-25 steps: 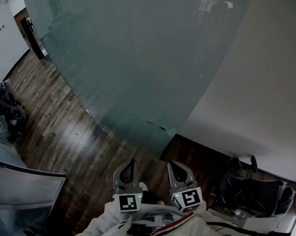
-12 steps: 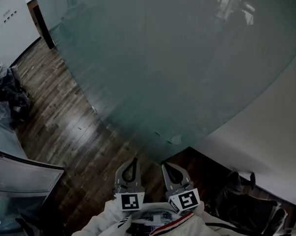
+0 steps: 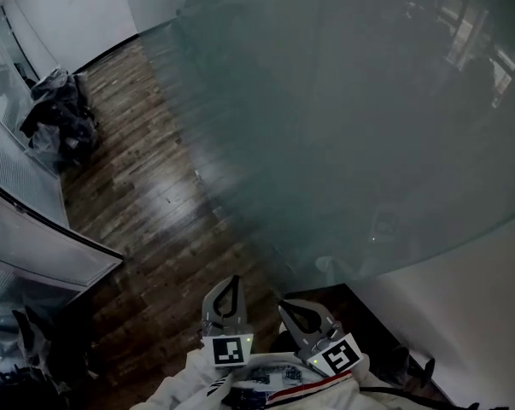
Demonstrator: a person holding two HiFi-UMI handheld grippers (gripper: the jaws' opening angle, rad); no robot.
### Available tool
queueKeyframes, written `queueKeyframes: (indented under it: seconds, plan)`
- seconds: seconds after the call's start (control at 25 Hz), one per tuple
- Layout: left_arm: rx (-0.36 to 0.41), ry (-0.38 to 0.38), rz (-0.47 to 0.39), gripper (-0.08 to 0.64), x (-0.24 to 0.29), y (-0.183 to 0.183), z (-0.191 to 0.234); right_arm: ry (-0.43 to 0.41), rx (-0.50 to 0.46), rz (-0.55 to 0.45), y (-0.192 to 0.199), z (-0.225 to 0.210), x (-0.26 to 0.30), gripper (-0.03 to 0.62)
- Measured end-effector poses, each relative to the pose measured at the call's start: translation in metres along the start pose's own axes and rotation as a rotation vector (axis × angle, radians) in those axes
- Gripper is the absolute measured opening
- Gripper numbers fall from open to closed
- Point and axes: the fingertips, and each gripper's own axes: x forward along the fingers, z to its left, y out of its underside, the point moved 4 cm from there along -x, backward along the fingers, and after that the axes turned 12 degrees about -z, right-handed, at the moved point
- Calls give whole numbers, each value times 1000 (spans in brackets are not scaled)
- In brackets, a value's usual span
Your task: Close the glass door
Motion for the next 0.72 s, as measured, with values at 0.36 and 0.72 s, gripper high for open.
queueKeyframes:
  seconds: [0.36, 0.72]
  plan:
    - [20, -147, 5, 3, 1, -6, -10, 21, 331, 15, 20, -57, -57, 5]
    - [40, -228, 6, 3, -4, -19, -18, 2, 391, 99, 83, -105, -31, 155]
